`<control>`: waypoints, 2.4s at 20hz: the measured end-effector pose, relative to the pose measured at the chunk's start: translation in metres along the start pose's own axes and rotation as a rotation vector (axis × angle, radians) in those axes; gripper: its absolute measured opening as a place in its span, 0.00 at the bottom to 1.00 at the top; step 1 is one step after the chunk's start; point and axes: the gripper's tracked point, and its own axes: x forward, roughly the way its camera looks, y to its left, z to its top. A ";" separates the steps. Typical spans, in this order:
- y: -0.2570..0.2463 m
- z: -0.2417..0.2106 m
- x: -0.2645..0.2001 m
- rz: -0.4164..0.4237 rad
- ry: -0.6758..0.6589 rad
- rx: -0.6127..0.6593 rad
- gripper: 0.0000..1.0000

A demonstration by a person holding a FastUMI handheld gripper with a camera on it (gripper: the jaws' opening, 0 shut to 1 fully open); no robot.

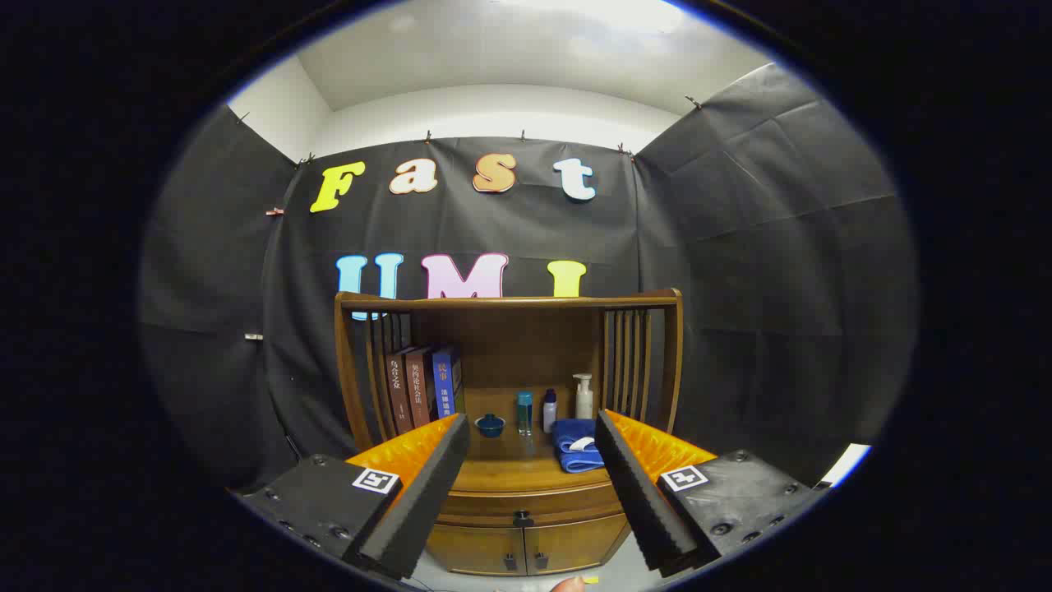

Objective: Pull open the drawer, take out the items inside it, and place them on the countertop above the cabinet.

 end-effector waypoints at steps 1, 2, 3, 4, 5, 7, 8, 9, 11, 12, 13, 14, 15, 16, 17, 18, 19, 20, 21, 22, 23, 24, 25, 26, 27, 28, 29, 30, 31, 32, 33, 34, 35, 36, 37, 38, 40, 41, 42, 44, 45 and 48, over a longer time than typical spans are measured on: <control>0.000 0.000 0.000 0.000 0.001 0.000 1.00; 0.000 0.000 0.000 0.001 0.000 0.000 1.00; 0.000 0.001 0.001 0.001 0.000 0.000 1.00; -0.001 0.000 0.001 0.000 0.000 0.000 1.00; -0.002 0.000 0.002 0.001 -0.001 0.001 1.00; -0.001 -0.003 0.002 0.003 0.002 -0.001 1.00; -0.001 -0.003 0.003 0.003 0.003 -0.002 1.00; -0.002 -0.003 0.003 0.003 0.003 -0.003 1.00; -0.003 -0.001 0.005 0.000 -0.004 0.001 1.00; -0.001 -0.001 0.007 -0.001 -0.007 0.004 1.00; -0.001 -0.003 0.010 0.001 -0.009 0.008 1.00; 0.001 -0.007 0.012 0.006 -0.006 0.011 1.00; 0.003 -0.011 0.013 0.013 -0.004 0.017 1.00; 0.005 -0.015 0.016 0.022 -0.003 0.025 1.00; 0.008 -0.018 0.019 0.032 -0.005 0.035 1.00; 0.009 -0.021 0.023 0.039 -0.008 0.041 1.00; 0.009 -0.026 0.028 0.039 -0.011 0.040 1.00; 0.008 -0.030 0.033 0.038 -0.018 0.033 1.00; 0.007 -0.035 0.040 0.037 -0.027 0.021 1.00; 0.008 -0.040 0.044 0.040 -0.034 0.015 0.99; 0.009 -0.045 0.049 0.046 -0.042 0.012 0.99; 0.010 -0.054 0.055 0.051 -0.045 0.009 0.99; 0.011 -0.067 0.062 0.057 -0.045 0.007 1.00; 0.012 -0.081 0.070 0.059 -0.037 0.003 1.00; 0.014 -0.098 0.078 0.064 -0.024 -0.002 1.00; 0.016 -0.117 0.086 0.067 -0.007 -0.007 1.00; 0.019 -0.135 0.092 0.076 0.009 -0.016 1.00; 0.021 -0.157 0.098 0.080 0.027 -0.035 1.00; 0.018 -0.177 0.105 0.078 0.042 -0.056 1.00; 0.018 -0.195 0.111 0.082 0.053 -0.068 1.00; 0.018 -0.211 0.115 0.087 0.062 -0.070 0.99; 0.019 -0.225 0.117 0.094 0.067 -0.066 0.99; 0.019 -0.239 0.120 0.103 0.072 -0.060 0.99; 0.019 -0.254 0.123 0.111 0.085 -0.054 0.99; 0.020 -0.270 0.125 0.119 0.106 -0.047 0.99; 0.019 -0.287 0.128 0.120 0.127 -0.046 0.99; 0.012 -0.318 0.136 0.099 0.173 -0.054 0.99; 0.011 -0.330 0.138 0.094 0.192 -0.046 0.99; 0.009 -0.338 0.140 0.087 0.214 -0.043 0.99; 0.003 -0.355 0.147 0.066 0.249 -0.047 0.81; 0.004 -0.364 0.151 0.064 0.277 -0.047 0.72; 0.006 -0.369 0.159 0.069 0.302 -0.011 0.54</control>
